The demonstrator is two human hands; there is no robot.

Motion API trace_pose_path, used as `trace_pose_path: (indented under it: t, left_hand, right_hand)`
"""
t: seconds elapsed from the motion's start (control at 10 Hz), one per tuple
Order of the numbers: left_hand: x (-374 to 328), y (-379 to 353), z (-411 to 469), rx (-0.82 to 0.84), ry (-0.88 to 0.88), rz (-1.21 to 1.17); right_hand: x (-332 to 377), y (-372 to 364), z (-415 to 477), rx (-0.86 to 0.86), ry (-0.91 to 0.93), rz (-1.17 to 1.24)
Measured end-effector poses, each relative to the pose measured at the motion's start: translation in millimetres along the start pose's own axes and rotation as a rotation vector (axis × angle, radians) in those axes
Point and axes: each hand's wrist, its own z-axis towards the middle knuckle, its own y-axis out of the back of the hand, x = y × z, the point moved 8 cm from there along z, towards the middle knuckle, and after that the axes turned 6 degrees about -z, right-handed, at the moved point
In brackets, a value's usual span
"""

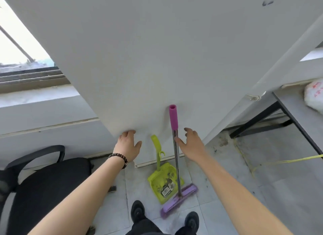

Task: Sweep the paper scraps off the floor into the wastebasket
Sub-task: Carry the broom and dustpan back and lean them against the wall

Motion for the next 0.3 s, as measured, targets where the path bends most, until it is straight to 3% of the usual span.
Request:
trace_pose_path:
  t: [0.1, 0.2, 0.3]
  left_hand:
    - [13.5, -8.3, -9.7, 0.055, 0.001, 0.090]
    - [63.9, -34.9, -43.2, 0.180, 0.126, 0.133]
    - [126.3, -77.0, -102.1, 0.289, 0.199, 0.216]
  right_hand:
    - [35.9, 83.2, -28.7, -0.150, 0.098, 0.125]
    - [92.7, 191.2, -85.0, -0.275, 0.283, 0.546]
    - [128.8, 296.8, -170.8, -0.380, 0.658, 0.844]
